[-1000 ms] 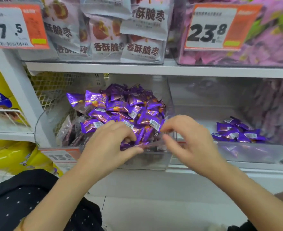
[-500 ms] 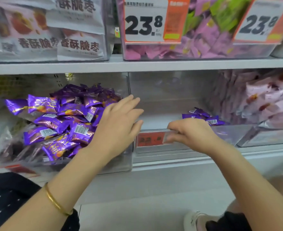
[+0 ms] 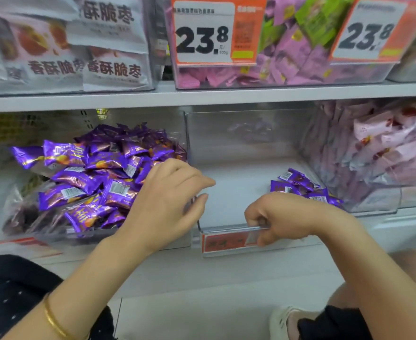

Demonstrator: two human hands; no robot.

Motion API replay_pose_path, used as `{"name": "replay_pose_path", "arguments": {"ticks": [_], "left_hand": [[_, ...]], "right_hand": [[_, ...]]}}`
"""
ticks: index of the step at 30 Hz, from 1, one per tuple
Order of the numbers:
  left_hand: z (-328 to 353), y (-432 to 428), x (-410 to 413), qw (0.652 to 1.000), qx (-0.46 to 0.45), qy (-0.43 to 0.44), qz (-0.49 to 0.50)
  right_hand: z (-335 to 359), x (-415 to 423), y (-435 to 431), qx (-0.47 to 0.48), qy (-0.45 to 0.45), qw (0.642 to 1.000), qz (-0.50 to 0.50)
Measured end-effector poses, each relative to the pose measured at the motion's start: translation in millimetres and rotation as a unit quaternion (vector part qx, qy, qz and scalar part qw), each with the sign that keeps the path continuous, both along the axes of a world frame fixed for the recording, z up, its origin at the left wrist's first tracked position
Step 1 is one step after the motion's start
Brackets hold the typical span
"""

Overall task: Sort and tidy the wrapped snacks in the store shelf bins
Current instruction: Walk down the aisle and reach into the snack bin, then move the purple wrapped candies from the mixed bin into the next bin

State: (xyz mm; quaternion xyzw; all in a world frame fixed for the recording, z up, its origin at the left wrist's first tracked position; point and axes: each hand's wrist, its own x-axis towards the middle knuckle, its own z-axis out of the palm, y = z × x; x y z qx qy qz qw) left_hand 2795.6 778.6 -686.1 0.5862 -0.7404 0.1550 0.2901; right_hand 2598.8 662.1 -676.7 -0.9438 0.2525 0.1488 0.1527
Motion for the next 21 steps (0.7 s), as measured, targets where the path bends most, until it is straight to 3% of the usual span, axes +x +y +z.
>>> {"name": "replay_pose_path", "arguments": {"ticks": [4,7,9,14,17,21], "left_hand": [[3.2,9.8,17.0,0.997,0.009,0.050,0.056],[6.9,22.4,40.7,0.985,-0.009,0.077,0.154],[6.3,33.2,49.2,0.984,-0.001,0.066,0.164],[-8.0,52.8,47.3,0.994,0.062,-0.014,0.088],[-12.5,53.5,48.4,0.994,0.066,-0.034,0.076],[-16.9,51.5,46.7,0.994,0.089,-0.032,0.051]], "right_hand": [[20.3,6.7,6.1,0.107,-0.010,0.993,-0.055],[40.4,27.5,16.9,0.079,-0.190,0.976,-0.076],[51.3,44.3,26.6,0.040,-0.233,0.971,-0.042],[45.0,56.4,39.5,0.051,0.032,0.998,0.000],[29.2,60.1,37.5,0.109,0.004,0.994,0.007],[18.1,66.8,33.7,0.046,0.004,0.998,0.041]]}}
